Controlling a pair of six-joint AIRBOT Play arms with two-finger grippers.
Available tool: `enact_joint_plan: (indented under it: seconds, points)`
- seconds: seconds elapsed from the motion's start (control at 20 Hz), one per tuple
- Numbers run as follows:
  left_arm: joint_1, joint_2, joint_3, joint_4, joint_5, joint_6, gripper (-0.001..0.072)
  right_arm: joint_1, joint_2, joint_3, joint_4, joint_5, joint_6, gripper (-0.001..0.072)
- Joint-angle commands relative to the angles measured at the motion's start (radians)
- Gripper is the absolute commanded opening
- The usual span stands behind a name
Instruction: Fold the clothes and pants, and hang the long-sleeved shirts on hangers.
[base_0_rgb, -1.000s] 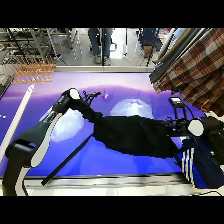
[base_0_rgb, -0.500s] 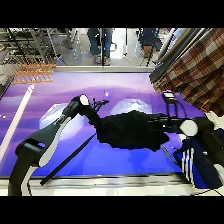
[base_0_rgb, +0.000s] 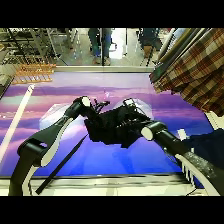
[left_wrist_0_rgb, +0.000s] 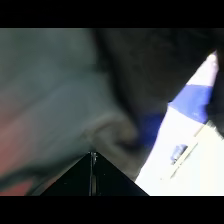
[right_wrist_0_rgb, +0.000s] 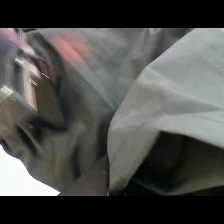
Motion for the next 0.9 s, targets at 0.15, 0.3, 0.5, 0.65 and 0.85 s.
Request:
enact_joint_plan:
  seconds: [0.15, 0.3, 0.5, 0.65, 0.85]
  points:
    - [0.047, 0.043, 0.001, 0.0, 0.019, -0.012, 0.0006, 0.039, -0.073, 0.0, -0.021, -0.109, 0.002, 0.0035]
    - [0.101, 0.099, 0.001, 0.0, -0.002, -0.026, 0.0007, -0.017, -0.054, -0.003, -0.036, 0.022, 0.15, 0.0035]
    - [0.09, 0.095, 0.0, -0.014, -0.013, 0.008, 0.0007, -0.123, 0.136, -0.104, -0.031, 0.256, 0.187, 0.0035]
    - [0.018, 0.092, 0.0, -0.055, -0.008, 0.035, 0.0007, -0.197, 0.352, -0.183, 0.001, 0.49, 0.153, 0.0034]
    - [-0.084, 0.086, 0.0, -0.054, -0.005, 0.05, 0.0007, -0.304, 0.562, -0.181, 0.044, 0.671, 0.111, 0.0034]
